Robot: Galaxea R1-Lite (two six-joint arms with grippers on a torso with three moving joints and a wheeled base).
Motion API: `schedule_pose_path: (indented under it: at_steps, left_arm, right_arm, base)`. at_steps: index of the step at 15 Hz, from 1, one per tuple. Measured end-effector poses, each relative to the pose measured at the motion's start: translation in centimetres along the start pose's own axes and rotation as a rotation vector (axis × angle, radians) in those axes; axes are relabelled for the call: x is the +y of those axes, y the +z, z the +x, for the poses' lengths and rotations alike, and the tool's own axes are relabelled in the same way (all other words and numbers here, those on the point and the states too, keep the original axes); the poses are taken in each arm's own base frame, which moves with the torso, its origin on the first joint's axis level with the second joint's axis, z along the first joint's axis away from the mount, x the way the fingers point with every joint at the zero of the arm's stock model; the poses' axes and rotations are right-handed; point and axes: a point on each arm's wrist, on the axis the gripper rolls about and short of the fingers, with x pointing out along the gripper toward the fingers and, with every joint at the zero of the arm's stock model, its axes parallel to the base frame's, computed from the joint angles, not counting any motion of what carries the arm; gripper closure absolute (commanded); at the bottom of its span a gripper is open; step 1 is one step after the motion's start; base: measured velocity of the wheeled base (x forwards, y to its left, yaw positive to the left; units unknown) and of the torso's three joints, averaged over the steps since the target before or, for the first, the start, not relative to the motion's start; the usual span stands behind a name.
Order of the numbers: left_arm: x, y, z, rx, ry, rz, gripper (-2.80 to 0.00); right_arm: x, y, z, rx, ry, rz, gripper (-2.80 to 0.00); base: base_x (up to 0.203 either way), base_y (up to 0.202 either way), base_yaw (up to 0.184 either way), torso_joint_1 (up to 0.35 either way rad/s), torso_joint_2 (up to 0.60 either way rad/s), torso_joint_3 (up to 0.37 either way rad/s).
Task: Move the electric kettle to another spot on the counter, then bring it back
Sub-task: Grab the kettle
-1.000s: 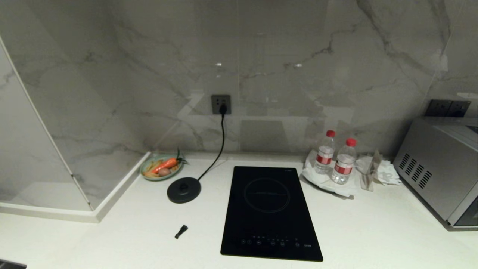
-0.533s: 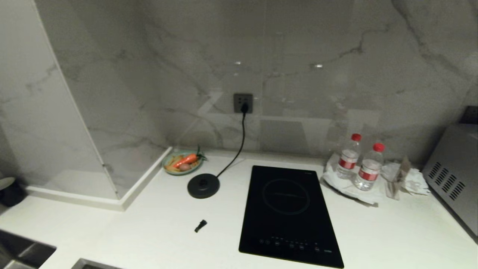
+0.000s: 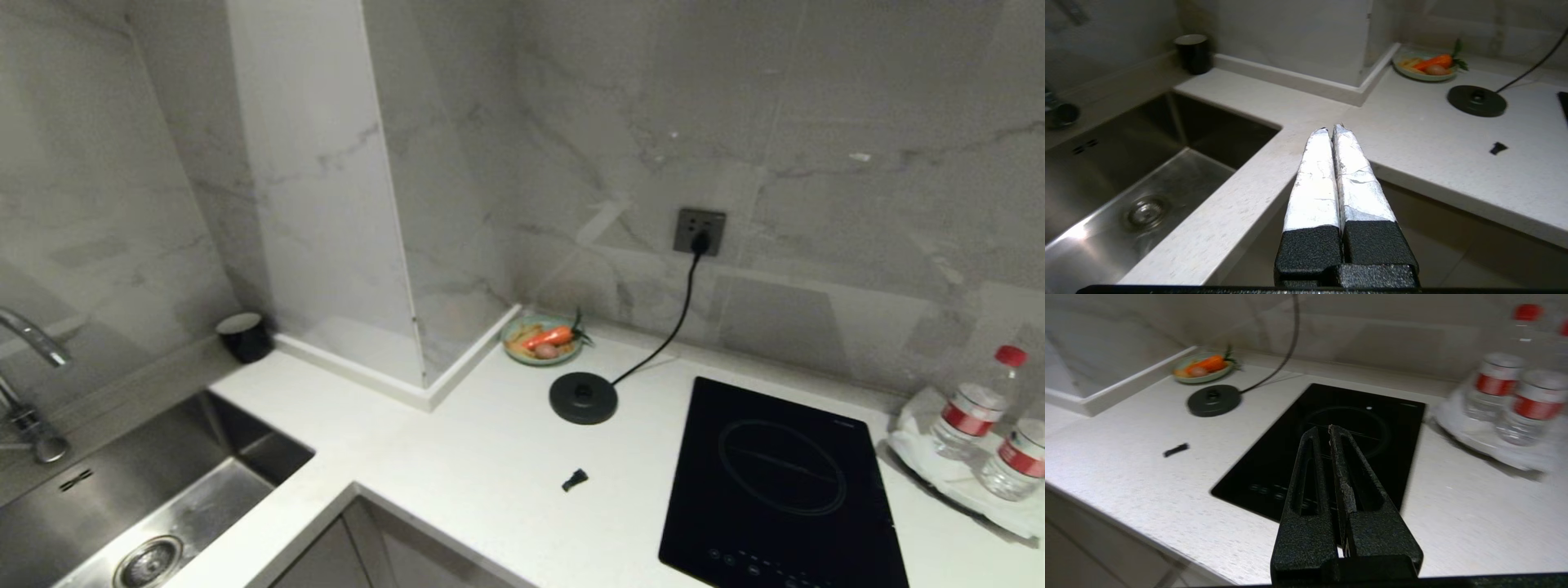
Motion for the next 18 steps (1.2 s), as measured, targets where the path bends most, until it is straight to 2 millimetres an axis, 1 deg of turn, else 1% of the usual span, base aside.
schedule_pose_path:
  at_steps: [10,11,18]
  left_arm:
    - [0.0,0.0,0.0,0.0,0.0,0.0,0.0]
    - [0.0,0.0,0.0,0.0,0.0,0.0,0.0]
    - [0.0,0.0,0.0,0.0,0.001,0.0,0.0]
  right_arm:
    - [0.0,0.0,0.0,0.0,0.0,0.0,0.0]
    - [0.0,0.0,0.0,0.0,0.0,0.001,0.0]
    - [0.0,0.0,0.0,0.0,0.0,0.0,0.0]
  base:
    - [-0.002,-0.009,0.169,-0.001,0.01,0.006]
    - [-0.001,-0.001,0.096,0.002,0.01,0.012]
    - [0.0,0.0,0.0,0.0,0.0,0.0]
